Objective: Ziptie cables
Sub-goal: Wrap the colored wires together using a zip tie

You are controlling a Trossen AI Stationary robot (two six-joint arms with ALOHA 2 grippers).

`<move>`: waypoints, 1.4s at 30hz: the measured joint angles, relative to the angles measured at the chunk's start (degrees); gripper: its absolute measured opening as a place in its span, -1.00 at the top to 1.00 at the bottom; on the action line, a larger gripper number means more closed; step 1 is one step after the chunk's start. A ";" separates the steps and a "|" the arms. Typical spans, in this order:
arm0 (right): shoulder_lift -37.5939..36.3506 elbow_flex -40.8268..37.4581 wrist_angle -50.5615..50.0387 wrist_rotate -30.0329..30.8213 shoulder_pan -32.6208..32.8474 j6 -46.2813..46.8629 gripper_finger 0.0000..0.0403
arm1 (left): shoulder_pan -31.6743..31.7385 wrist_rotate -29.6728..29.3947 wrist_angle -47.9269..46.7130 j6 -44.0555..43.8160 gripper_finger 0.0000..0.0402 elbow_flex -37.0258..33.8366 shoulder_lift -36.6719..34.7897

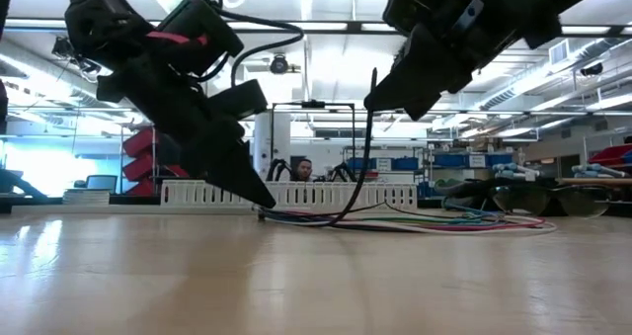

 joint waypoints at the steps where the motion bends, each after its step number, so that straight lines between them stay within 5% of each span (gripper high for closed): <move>1: 0.72 0.01 0.54 -1.33 -0.38 0.41 1.00 | 0.00 0.15 -0.13 -0.32 0.37 0.00 0.00; 14: 9.24 0.01 10.71 -14.87 -3.87 3.47 1.00 | -1.97 1.46 -0.97 -4.20 0.37 0.00 0.00; 30: 9.42 0.03 11.55 -12.54 -5.18 3.32 1.00 | -2.58 1.74 -0.69 -18.83 0.37 0.00 -0.17; 42: 9.42 0.03 10.25 -11.94 -4.30 1.69 1.00 | 0.75 1.50 6.84 -43.82 0.37 -0.13 -0.17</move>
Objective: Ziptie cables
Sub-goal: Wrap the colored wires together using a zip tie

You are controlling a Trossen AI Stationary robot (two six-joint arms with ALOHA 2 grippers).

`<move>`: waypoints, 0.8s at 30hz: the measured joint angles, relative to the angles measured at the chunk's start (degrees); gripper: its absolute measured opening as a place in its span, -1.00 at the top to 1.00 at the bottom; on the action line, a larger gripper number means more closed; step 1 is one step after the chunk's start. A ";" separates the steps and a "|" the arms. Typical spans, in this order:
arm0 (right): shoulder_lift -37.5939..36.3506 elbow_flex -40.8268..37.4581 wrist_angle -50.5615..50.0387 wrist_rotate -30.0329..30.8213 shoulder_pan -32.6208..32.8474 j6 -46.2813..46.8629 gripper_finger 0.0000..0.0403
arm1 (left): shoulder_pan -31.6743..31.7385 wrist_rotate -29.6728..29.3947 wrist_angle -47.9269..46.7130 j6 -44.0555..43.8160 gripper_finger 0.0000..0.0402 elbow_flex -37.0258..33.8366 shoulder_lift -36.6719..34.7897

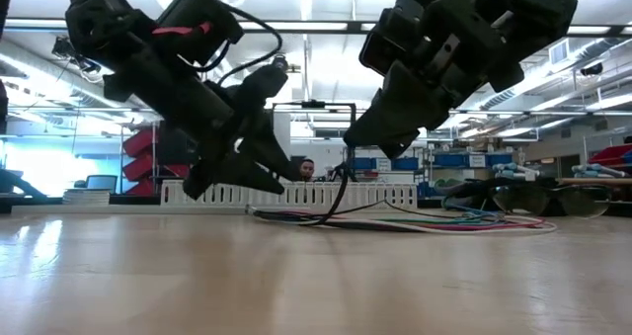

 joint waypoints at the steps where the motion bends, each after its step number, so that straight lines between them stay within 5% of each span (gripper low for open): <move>1: 0.00 0.00 -0.16 0.02 0.20 -0.27 1.00 | 0.39 0.40 0.14 -1.53 0.37 -0.29 0.00; 10: -0.02 0.00 -0.51 1.16 0.14 -2.46 1.00 | 2.80 -3.11 -3.73 -9.80 0.37 -5.90 -3.89; 16: -0.04 0.00 -1.09 1.88 -1.26 -3.50 1.00 | 2.75 -4.00 -0.11 -7.91 0.37 -6.15 -7.99; 24: -0.04 0.00 -1.38 1.61 -1.85 -3.55 1.00 | 2.75 -2.29 -11.33 -12.95 0.37 -6.19 -9.46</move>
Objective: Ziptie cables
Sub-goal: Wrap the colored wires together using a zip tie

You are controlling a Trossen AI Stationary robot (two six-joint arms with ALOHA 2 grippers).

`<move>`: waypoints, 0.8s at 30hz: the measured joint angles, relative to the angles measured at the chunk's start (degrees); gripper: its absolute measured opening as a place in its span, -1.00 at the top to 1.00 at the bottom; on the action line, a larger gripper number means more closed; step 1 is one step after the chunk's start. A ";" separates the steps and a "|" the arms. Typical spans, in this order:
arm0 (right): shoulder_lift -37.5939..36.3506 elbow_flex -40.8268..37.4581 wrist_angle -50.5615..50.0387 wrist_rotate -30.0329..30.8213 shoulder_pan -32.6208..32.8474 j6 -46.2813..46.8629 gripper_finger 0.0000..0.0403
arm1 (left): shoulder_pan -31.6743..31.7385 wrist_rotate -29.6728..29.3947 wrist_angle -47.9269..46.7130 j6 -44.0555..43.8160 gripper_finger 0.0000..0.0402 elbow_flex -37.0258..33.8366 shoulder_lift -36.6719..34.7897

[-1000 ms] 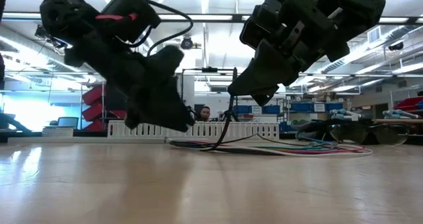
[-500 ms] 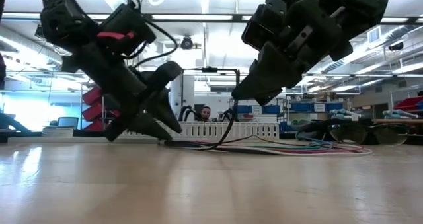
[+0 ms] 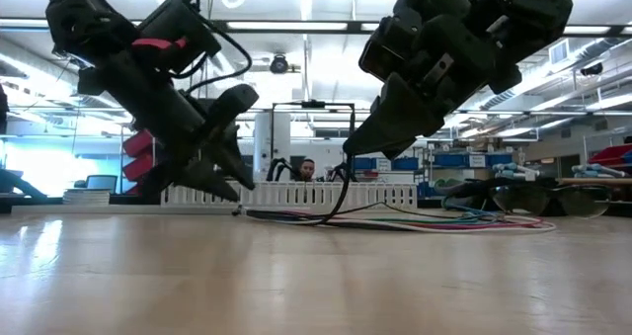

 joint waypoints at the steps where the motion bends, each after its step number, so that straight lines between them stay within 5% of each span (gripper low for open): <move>1: 0.00 0.00 0.00 -0.01 0.00 0.00 1.00 | -0.02 0.30 -0.39 -0.63 0.37 0.00 -0.02; 24: -0.02 0.00 0.99 -1.06 -0.04 -1.51 1.00 | 2.14 1.19 -3.82 -7.19 0.37 0.04 0.22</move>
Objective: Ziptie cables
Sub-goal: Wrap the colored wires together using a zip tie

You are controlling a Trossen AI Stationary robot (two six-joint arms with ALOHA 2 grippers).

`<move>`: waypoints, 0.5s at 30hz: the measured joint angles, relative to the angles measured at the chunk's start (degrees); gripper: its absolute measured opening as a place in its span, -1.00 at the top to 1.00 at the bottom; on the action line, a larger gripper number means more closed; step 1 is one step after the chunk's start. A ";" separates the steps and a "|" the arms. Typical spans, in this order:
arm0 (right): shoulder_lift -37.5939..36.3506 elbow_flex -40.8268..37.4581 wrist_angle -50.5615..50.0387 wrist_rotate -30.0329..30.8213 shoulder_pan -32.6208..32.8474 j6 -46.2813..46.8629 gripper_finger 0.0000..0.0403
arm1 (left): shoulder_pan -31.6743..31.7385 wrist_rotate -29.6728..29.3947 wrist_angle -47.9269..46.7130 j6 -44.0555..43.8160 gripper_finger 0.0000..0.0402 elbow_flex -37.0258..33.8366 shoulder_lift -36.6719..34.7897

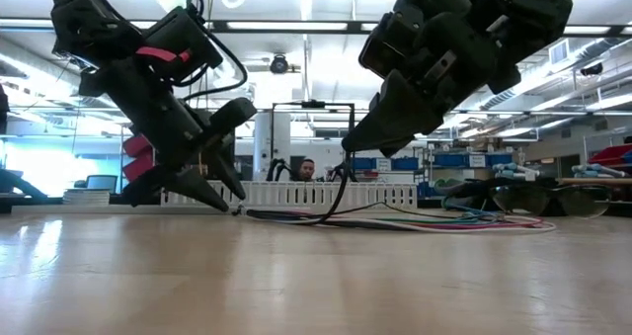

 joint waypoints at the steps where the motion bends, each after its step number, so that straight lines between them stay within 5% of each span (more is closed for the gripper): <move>1: 0.00 0.00 0.13 -0.03 0.00 -0.01 1.00 | 0.02 0.31 0.04 -0.01 0.37 0.00 0.24; 15: 0.00 0.00 1.56 -1.11 -0.02 -0.46 1.00 | 0.61 1.72 6.88 -0.04 0.37 0.19 4.69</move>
